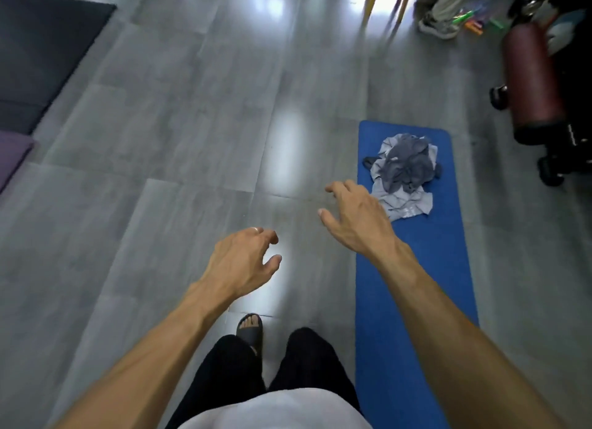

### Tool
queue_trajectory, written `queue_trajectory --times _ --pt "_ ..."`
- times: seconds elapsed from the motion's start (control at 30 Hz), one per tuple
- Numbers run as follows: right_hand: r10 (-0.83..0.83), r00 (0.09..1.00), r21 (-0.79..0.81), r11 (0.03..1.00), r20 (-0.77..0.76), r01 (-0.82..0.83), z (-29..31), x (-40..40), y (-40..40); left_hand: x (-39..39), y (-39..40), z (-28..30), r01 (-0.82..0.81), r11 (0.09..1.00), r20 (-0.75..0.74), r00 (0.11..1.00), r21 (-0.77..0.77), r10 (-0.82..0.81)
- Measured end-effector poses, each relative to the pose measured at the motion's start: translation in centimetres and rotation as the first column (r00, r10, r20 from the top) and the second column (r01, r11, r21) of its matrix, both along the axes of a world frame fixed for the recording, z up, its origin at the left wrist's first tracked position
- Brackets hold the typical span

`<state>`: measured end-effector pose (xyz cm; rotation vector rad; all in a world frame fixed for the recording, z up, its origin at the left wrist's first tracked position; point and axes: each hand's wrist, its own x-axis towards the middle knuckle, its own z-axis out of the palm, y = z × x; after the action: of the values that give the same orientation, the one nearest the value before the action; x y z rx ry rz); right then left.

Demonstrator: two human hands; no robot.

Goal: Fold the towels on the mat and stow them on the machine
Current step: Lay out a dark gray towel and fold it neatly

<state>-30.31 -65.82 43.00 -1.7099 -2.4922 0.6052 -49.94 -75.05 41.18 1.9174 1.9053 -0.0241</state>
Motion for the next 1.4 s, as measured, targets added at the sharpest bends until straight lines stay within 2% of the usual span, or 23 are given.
queue_trajectory --times 0.13,0.3,0.67,0.8,0.97,1.1,1.17,1.27,1.33,1.4 --pt "-0.197 0.980 -0.003 0.980 -0.018 0.197 -0.2 2.4 6.8 0.8 10.7 0.2 0.188 0.982 -0.006 0.982 -0.006 -0.188" --pt "-0.416 0.906 -0.031 0.909 -0.072 0.415 -3.6 8.0 15.3 6.3 23.3 -2.6 0.409 0.912 -0.041 0.912 -0.015 -0.409" --pt "-0.752 0.659 -0.204 0.646 -0.007 0.735 -14.7 24.1 31.2 22.9 45.6 -13.7 0.678 0.724 0.009 0.731 -0.129 -0.683" --pt "-0.797 0.604 -0.248 0.586 -0.006 0.771 -22.6 28.4 37.9 27.8 54.5 -21.8 0.751 0.647 0.010 0.654 -0.134 -0.757" --pt "-0.832 0.555 -0.289 0.529 0.008 0.798 -36.3 32.3 47.5 33.4 66.9 -36.2 0.815 0.555 0.003 0.563 -0.169 -0.826" --pt "-0.888 0.458 -0.320 0.446 -0.039 0.836 -47.6 34.2 55.1 37.3 75.7 -47.9 0.872 0.455 0.018 0.466 -0.179 -0.885" --pt "-0.914 0.402 -0.350 0.395 -0.055 0.849 -52.8 34.8 58.6 38.9 79.6 -53.1 0.887 0.436 0.008 0.442 -0.154 -0.897" --pt "-0.945 0.323 -0.387 0.318 -0.054 0.866 -59.0 35.2 62.5 41.0 84.0 -58.6 0.886 0.463 -0.002 0.463 -0.033 -0.887" --pt "-0.973 0.226 -0.415 0.228 -0.054 0.881 -61.7 35.3 64.1 42.3 86.1 -61.0 0.895 0.444 0.014 0.444 0.050 -0.896" --pt "-0.983 0.183 -0.385 0.172 -0.008 0.907 -63.5 35.1 65.0 43.4 88.0 -62.9 0.923 0.385 -0.029 0.384 -0.003 -0.923"
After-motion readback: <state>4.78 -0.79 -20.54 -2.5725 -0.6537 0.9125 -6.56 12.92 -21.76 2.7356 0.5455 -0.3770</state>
